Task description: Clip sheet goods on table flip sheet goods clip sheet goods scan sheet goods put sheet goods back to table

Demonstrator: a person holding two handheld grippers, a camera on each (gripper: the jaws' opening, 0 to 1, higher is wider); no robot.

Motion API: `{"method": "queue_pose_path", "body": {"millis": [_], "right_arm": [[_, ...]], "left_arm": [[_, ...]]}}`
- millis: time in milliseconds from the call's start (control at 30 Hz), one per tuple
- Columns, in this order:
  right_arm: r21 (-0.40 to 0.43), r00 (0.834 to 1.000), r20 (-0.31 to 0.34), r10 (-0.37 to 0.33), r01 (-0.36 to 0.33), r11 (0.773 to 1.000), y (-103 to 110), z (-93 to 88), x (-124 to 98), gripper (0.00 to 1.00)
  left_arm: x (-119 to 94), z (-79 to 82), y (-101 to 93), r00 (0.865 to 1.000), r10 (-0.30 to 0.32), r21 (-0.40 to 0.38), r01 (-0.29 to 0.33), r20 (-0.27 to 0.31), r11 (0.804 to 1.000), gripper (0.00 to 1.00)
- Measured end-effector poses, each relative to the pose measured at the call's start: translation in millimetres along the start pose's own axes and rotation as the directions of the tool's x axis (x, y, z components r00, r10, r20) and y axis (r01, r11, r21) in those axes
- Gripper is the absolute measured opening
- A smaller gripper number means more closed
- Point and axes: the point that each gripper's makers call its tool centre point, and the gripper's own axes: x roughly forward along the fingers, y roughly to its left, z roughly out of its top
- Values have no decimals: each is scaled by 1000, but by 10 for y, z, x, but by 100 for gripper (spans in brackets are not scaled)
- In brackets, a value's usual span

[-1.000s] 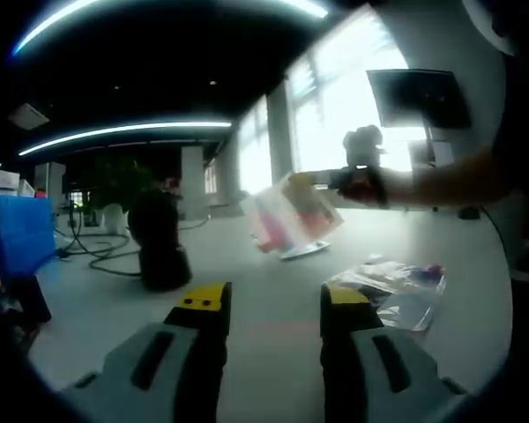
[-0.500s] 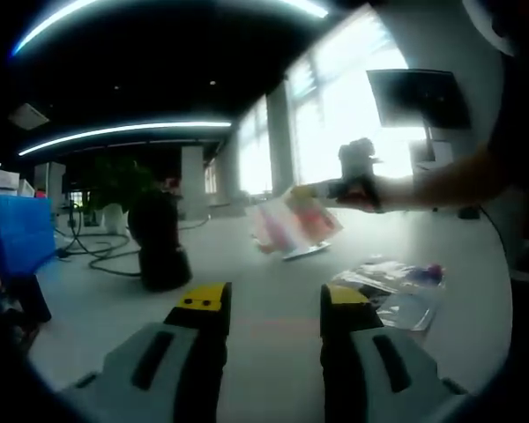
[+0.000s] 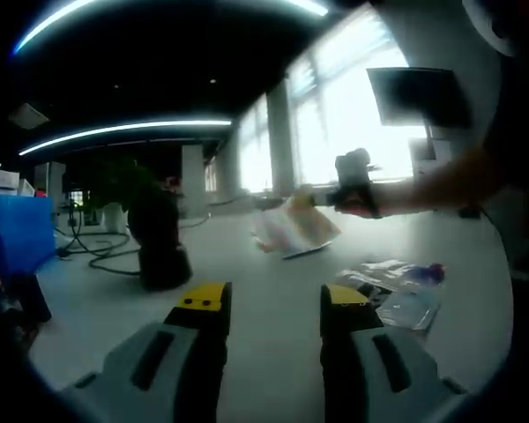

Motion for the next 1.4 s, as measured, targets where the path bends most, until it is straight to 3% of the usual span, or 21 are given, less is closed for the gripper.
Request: {"method": "queue_pose_path", "body": {"millis": [567, 1000, 1400], "right_arm": [[-7, 998, -57, 40, -40, 999, -91, -316, 137, 0], [10, 995, -68, 76, -76, 997, -129, -421, 191, 0], [51, 995, -77, 65, -61, 997, -138, -500, 212, 0]], "left_arm": [[17, -24, 6, 1000, 4, -1, -4, -13, 1000, 33], [26, -46, 11, 1000, 7, 5, -7, -24, 1000, 33], [32, -71, 28, 999, 12, 12, -12, -35, 1000, 32]]}}
